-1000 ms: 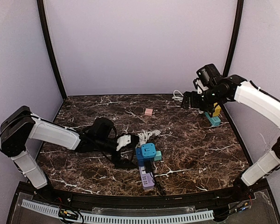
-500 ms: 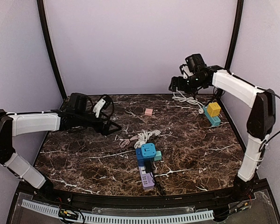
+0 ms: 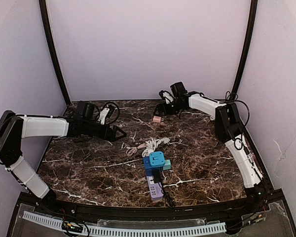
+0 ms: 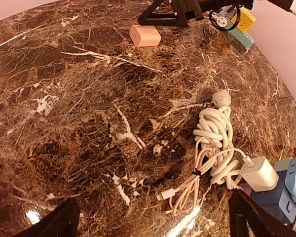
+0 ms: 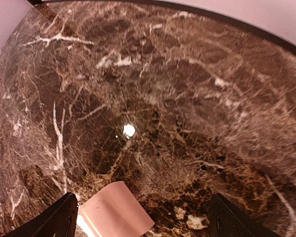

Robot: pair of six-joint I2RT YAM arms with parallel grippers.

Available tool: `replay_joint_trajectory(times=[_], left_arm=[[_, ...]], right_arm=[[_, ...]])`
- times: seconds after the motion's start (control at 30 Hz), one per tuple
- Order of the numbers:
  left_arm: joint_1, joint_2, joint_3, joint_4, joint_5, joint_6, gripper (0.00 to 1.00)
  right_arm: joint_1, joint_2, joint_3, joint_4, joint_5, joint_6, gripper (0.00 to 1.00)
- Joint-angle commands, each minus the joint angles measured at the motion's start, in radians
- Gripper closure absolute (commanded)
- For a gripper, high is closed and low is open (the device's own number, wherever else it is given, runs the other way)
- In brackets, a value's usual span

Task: Insert the plug
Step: Pick up the plug from the center of the board.

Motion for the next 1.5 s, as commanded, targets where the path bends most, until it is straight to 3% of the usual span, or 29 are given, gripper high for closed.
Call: replay_joint_trajectory(times=[0.0, 0.3, 0.53, 0.77, 0.93, 1.33, 1.4, 1.47], left_arm=[[0.008, -0.001, -0.008, -0.011, -0.006, -0.002, 0.03], [0.011, 0.015, -0.003, 0.014, -0.014, 0.021, 0.03], [0.018, 0.025, -0.006, 0.018, -0.012, 0.032, 0.04], [0.022, 0.035, 0.001, 0.035, 0.001, 0.036, 0.04], [0.022, 0.032, -0.001, 0.038, -0.002, 0.042, 0.04], [0.021, 0.017, -0.016, 0.031, -0.007, 0.044, 0.05], [0.022, 0.018, -0.017, 0.035, -0.005, 0.042, 0.05], [0.022, 0.019, -0.017, 0.039, -0.004, 0.042, 0.05]], right_arm=[[0.029, 0.026, 0.020, 0.043, -0.045, 0.013, 0.09], [0.098, 0.058, 0.002, -0.007, 0.020, -0.037, 0.12], [0.125, -0.057, -0.145, -0.061, 0.173, -0.150, 0.13], [0.139, -0.128, -0.228, -0.107, 0.238, -0.252, 0.27], [0.143, -0.094, -0.169, -0.099, 0.248, -0.267, 0.34], [0.162, -0.010, -0.093, -0.068, 0.252, -0.300, 0.38], [0.166, -0.007, -0.097, -0.067, 0.249, -0.302, 0.43], [0.171, -0.006, -0.096, -0.072, 0.251, -0.305, 0.61]])
